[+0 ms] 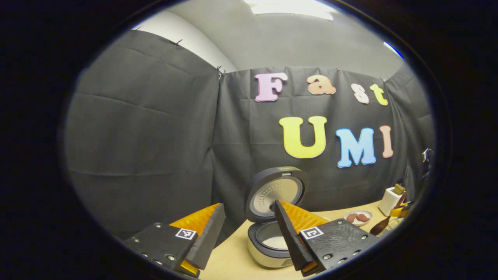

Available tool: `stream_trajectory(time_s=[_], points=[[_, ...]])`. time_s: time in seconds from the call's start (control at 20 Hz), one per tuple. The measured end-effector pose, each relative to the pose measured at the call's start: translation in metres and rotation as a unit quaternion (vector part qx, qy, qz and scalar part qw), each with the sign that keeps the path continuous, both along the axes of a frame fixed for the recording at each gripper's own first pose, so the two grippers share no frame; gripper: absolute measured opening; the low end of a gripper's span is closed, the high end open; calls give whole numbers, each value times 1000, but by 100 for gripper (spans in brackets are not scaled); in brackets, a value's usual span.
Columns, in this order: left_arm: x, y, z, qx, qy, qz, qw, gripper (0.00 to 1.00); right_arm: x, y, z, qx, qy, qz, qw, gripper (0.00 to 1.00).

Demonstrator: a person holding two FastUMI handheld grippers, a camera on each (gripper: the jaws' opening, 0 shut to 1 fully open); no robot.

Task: Close the left gripper, press the button to open the rice cooker; take a wooden spoon from the chopstick holder with the right hand, scoop a spoonful of rice and pour it into the rice cooker, then put the wooden spoon back into the chopstick holder.

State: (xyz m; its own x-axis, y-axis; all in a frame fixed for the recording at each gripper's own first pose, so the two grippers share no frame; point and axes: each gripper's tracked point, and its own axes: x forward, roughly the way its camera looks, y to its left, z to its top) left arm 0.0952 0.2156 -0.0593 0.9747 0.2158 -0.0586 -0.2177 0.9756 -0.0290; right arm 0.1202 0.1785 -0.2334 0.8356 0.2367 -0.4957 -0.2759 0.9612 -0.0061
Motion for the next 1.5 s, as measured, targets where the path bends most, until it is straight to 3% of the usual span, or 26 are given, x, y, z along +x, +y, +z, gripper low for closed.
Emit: stream_trajectory(time_s=[0.45,0.85,1.5], points=[[4,27,-14,-8,8,16,1000,80,4,27,-41,-76,-3,31,997,8],[3,39,-23,-3,17,22,1000,81,-2,33,-76,-100,21,32,994,8],[3,37,-22,-7,15,18,1000,81,-34,78,-83,51,116,32,992,8]])
